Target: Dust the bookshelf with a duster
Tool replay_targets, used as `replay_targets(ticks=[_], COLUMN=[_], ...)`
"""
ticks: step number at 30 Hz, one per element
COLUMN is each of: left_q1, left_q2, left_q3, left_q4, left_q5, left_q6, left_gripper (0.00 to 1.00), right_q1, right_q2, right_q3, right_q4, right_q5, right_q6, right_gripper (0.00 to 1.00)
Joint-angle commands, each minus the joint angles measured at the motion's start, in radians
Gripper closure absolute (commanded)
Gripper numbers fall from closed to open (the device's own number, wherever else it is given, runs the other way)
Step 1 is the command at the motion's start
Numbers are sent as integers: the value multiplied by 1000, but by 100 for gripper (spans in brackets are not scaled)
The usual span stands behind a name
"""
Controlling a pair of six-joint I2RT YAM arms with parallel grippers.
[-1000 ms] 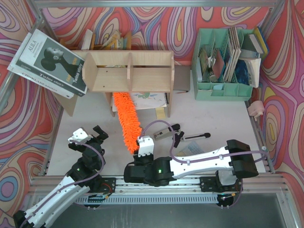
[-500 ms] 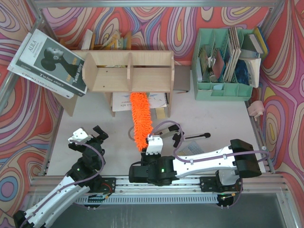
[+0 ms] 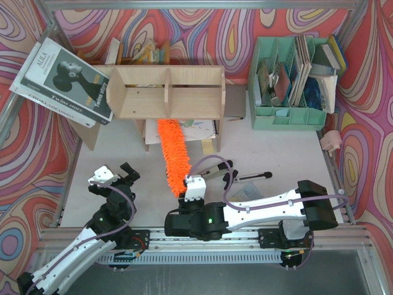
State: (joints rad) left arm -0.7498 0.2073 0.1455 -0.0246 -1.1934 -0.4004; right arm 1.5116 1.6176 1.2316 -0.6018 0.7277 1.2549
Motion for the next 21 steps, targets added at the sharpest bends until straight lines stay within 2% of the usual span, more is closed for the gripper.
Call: replay_targets(ticks=[1, 4, 6, 8, 11, 14, 18, 21], left_q1=[7, 7, 7, 7, 7, 7, 7, 7], left_q2=[-4, 0, 0, 0, 0, 0, -2, -2], left_q3=[-6, -5, -5, -6, -6, -6, -6, -6], left_q4=[1, 3, 3, 2, 2, 2, 2, 2], left_q5=[5, 6, 7, 5, 7, 6, 6, 6], left_q6=[-9, -9, -8, -9, -9, -9, -9, -8], left_gripper=[1, 2, 1, 2, 1, 1, 2, 1], right_q1=[-2, -2, -1, -1, 1, 4, 8, 8], right_q2=[-22, -18, -9, 2, 5, 13, 25, 17], right_q3=[26, 28, 42, 49, 39, 38, 53, 57], right_q4=[-227, -261, -246, -158, 69, 163, 144, 60], right_q5=[119, 125, 121, 106, 39, 4, 11, 54], right_q6=[258, 304, 265, 122, -125, -235, -227, -125], right_gripper=[100, 100, 100, 100, 100, 100, 100, 100])
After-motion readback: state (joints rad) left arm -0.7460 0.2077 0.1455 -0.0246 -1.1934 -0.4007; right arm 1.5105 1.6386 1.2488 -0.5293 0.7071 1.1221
